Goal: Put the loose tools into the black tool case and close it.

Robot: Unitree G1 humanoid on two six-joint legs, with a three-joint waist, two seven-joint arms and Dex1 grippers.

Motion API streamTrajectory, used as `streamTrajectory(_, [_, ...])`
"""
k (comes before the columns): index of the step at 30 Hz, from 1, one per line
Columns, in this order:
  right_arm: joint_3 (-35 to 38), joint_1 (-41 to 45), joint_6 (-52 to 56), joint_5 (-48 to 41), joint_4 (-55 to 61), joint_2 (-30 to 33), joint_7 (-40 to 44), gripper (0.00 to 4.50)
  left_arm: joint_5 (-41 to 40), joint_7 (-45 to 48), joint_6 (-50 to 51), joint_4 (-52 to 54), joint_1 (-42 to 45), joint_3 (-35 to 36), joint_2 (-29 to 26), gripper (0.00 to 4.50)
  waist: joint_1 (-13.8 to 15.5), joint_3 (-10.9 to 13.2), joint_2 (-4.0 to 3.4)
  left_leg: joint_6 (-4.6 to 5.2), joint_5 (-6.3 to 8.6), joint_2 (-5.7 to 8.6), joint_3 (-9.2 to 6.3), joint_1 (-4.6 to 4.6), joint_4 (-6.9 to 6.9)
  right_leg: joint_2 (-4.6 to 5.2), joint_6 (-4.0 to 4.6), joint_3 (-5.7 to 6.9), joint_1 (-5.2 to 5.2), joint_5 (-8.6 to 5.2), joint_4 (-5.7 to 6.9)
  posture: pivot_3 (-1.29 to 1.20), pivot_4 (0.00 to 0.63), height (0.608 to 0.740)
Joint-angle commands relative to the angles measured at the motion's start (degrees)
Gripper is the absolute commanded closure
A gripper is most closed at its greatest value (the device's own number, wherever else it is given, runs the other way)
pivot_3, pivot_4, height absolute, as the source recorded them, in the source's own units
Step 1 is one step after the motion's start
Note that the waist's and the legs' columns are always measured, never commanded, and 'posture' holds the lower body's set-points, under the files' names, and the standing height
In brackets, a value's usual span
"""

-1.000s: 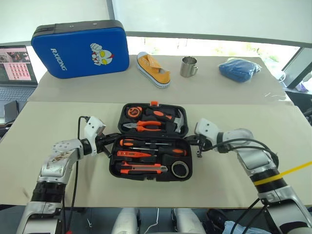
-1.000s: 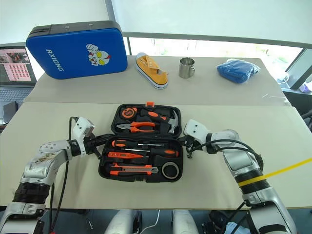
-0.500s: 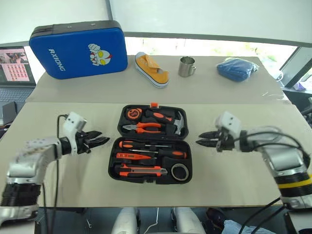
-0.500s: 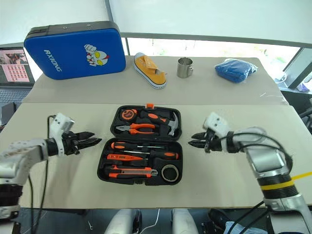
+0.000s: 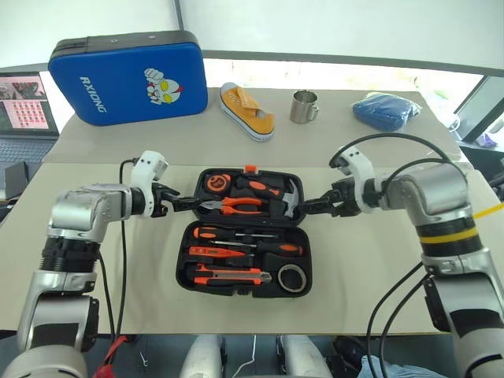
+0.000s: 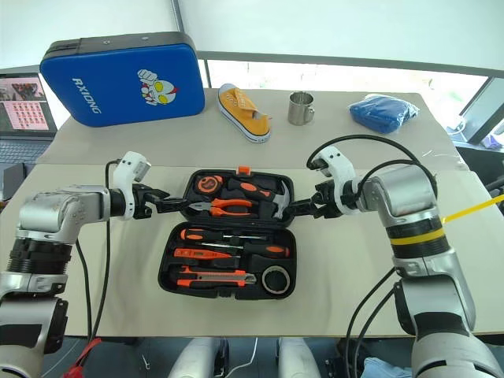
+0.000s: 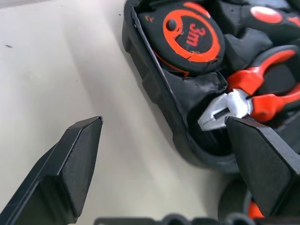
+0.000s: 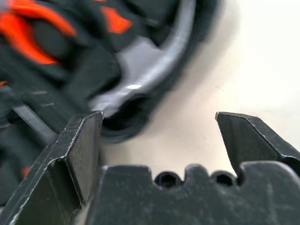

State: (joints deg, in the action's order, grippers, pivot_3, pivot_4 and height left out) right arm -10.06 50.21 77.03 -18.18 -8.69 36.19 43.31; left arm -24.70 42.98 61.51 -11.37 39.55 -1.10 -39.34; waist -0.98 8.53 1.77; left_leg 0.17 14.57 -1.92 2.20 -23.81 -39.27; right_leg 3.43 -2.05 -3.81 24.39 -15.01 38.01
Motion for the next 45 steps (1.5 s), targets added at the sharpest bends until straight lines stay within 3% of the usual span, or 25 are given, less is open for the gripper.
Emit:
streamTrajectory(1, [0.47, 2.07, 1.17, 0.36, -1.27, -0.39, -1.86, 0.02, 0.90, -1.98, 0.59, 0.04, 1.40, 0.95, 0.54, 0.00, -0.03, 0.00, 0.00, 0.00, 0.00, 0.00, -0.02, 0.00, 0.00, 0.00, 0.00, 0.00, 0.01, 0.00, 0.00, 0.00, 0.150, 0.740])
streamTrajectory(5, [0.65, 2.27, 1.57, 0.40, -4.42, -2.89, -4.03, 0.02, 2.12, -3.23, -0.65, -2.42, 1.92, 0.94, 1.08, 0.00, -0.05, 0.00, 0.00, 0.00, 0.00, 0.01, -0.10, 0.01, 0.00, 0.00, 0.00, 0.00, -0.03, 0.00, -0.01, 0.00, 0.150, 0.740])
streamTrajectory(9, [0.61, 2.44, 1.01, 0.03, -5.69, -4.19, -4.48, 1.04, 2.39, -3.40, -0.46, -3.04, 2.11, 1.29, 0.81, 0.00, -0.06, 0.00, 0.00, 0.00, 0.00, 0.02, -0.10, 0.02, 0.00, 0.00, 0.00, 0.00, -0.03, 0.00, 0.01, 0.00, 0.150, 0.740])
streamTrajectory(11, [0.79, 2.86, 1.32, -0.18, -6.16, -4.41, -4.54, 1.78, 2.20, -3.33, -0.20, -2.80, 1.99, 1.42, 0.84, 0.00, -0.06, 0.00, 0.00, 0.00, 0.00, 0.02, -0.11, 0.02, 0.00, 0.00, 0.00, 0.00, -0.04, 0.00, 0.01, 0.00, 0.150, 0.740])
streamTrajectory(12, [0.56, 3.09, 1.74, -0.21, -6.61, -4.38, -4.49, 1.78, 2.05, -3.28, 0.03, -2.71, 1.92, 1.48, 0.88, 0.00, -0.06, 0.00, 0.00, 0.00, 0.00, 0.02, -0.12, 0.02, 0.00, 0.00, 0.00, 0.00, -0.04, 0.00, 0.01, 0.00, 0.150, 0.740])
streamTrajectory(15, [-0.48, 3.28, 2.16, -0.01, -7.77, -4.19, -4.65, 2.66, 1.97, -3.28, 0.28, -2.37, 1.57, 1.32, 0.98, 0.00, -0.06, 0.00, 0.00, 0.00, 0.00, 0.02, -0.13, 0.03, 0.00, 0.00, 0.00, 0.01, -0.04, 0.00, 0.01, 0.00, 0.150, 0.740])
streamTrajectory(16, [-1.02, 3.34, 2.41, 0.41, -8.94, -4.26, -5.19, 3.05, 2.12, -3.28, 0.39, -2.36, 1.47, 0.91, 1.05, 0.52, -0.06, 0.00, 0.00, 0.00, 0.00, 0.01, -0.13, 0.03, 0.00, 0.00, 0.00, 0.00, -0.05, 0.00, 0.01, 0.00, 0.150, 0.740])
streamTrajectory(18, [-1.48, 3.66, 3.46, 1.09, -11.09, -4.64, -6.42, 3.51, 2.37, -3.38, 0.37, -2.65, 1.52, 0.49, 1.27, 0.92, -0.06, -0.01, 0.01, 0.00, 0.00, 0.02, -0.13, 0.07, 0.00, 0.01, 0.00, 0.01, -0.11, 0.00, 0.01, 0.00, 0.150, 0.740])
streamTrajectory(19, [-1.53, 3.79, 3.76, 1.23, -11.72, -4.79, -6.69, 4.07, 2.39, -3.43, 0.36, -2.81, 1.59, 0.46, 1.37, 1.39, -0.04, -0.03, 0.02, 0.00, 0.00, 0.02, -0.12, 0.10, 0.00, 0.01, 0.00, 0.01, -0.14, 0.00, -0.01, 0.00, 0.150, 0.740])
streamTrajectory(21, [-1.16, 4.34, 4.61, 1.17, -12.88, -5.29, -7.01, 4.50, 2.35, -3.84, 0.34, -3.78, 2.10, 0.86, 1.74, 2.01, -0.02, -0.09, 0.12, -0.03, -0.02, 0.03, -0.11, 0.16, 0.00, 0.01, 0.00, 0.01, -0.18, 0.00, -0.03, 0.00, 0.150, 0.740])
streamTrajectory(26, [-0.50, 5.85, 5.34, 1.26, -16.10, -6.45, -8.00, 4.50, 1.62, -4.60, 0.67, -5.06, 2.76, 2.25, 2.50, 3.68, -0.02, -0.15, 0.21, -0.08, -0.07, 0.05, -0.09, 0.45, 0.00, 0.02, 0.00, 0.00, -0.35, 0.00, -0.06, 0.00, 0.150, 0.740])
streamTrajectory(28, [0.21, 6.05, 4.18, 1.27, -16.80, -7.02, -8.29, 4.50, 0.94, -4.59, 0.74, -5.05, 2.62, 3.21, 2.88, 3.98, -0.02, -0.17, 0.24, -0.08, -0.09, 0.06, -0.10, 0.45, 0.00, 0.02, 0.00, 0.00, -0.35, 0.00, -0.04, 0.00, 0.150, 0.740])
streamTrajectory(32, [3.99, 4.99, -2.00, -0.90, -12.53, -8.33, -6.59, 4.50, -1.17, -4.06, -2.01, -2.66, 0.50, 6.57, 3.93, 4.07, -0.13, -0.19, 0.28, -0.09, -0.10, 0.04, -0.14, 0.45, 0.00, 0.02, 0.01, 0.00, -0.33, 0.01, -0.03, 0.00, 0.150, 0.740])
streamTrajectory(35, [1.11, 0.54, -13.04, 0.76, -3.38, -5.38, -3.01, 4.50, -2.55, -2.92, -4.78, 0.98, -2.99, 9.22, 3.72, 4.07, -0.32, -0.19, 0.28, -0.09, -0.10, 0.01, -0.26, 0.38, 0.00, 0.01, 0.03, -0.01, -0.22, 0.02, 0.00, 0.00, 0.150, 0.740])
streamTrajectory(40, [1.89, -5.29, -20.72, 0.43, 6.61, -3.44, -1.68, 4.50, -3.95, 0.98, -12.86, 6.43, -9.77, 11.77, 3.00, 4.07, -0.42, -0.15, 0.24, -0.10, -0.10, -0.01, -0.30, 0.06, 0.01, 0.04, 0.03, -0.02, 0.01, 0.02, 0.06, 0.00, 0.150, 0.740])
streamTrajectory(45, [1.16, -12.00, -35.39, 4.63, 13.58, -1.11, -1.44, 4.50, -2.57, 5.82, -32.33, 10.17, -17.20, 14.61, 4.94, 4.07, -0.12, -0.13, 0.24, -0.09, -0.09, -0.01, -0.29, -0.01, 0.08, 0.07, 0.03, 0.00, 0.04, 0.03, -0.01, 0.00, 0.150, 0.740])
